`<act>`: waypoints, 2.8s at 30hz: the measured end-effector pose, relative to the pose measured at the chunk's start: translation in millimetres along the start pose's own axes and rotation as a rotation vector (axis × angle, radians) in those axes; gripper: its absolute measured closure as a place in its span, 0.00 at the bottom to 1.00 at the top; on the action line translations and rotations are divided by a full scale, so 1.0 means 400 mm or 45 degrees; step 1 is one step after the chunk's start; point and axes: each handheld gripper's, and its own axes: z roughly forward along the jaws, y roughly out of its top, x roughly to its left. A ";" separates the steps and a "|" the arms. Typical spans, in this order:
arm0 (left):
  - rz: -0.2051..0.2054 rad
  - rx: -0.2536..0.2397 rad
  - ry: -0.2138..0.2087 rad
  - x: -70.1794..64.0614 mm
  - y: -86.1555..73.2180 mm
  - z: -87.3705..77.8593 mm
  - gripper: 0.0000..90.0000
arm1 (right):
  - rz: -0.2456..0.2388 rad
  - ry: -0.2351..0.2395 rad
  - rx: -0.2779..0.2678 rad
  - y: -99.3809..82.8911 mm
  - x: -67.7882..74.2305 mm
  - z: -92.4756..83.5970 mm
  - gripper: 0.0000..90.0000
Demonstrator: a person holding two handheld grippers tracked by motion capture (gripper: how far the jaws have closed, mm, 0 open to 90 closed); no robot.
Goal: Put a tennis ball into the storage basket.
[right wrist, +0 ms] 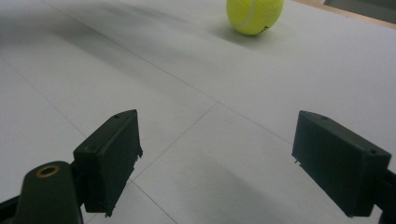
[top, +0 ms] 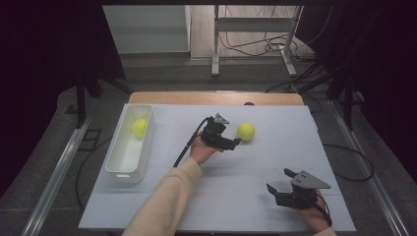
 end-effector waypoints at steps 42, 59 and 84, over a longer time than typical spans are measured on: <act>0.010 0.030 0.011 0.001 0.034 0.101 0.17 | 0.007 -0.001 0.003 -0.004 -0.003 -0.005 0.18; 0.010 0.049 0.026 0.004 0.049 0.140 0.13 | 0.014 0.001 -0.002 -0.004 -0.004 -0.003 0.18; 0.001 0.068 0.038 0.006 0.083 0.208 0.14 | 0.028 0.000 -0.011 -0.008 -0.009 -0.009 0.18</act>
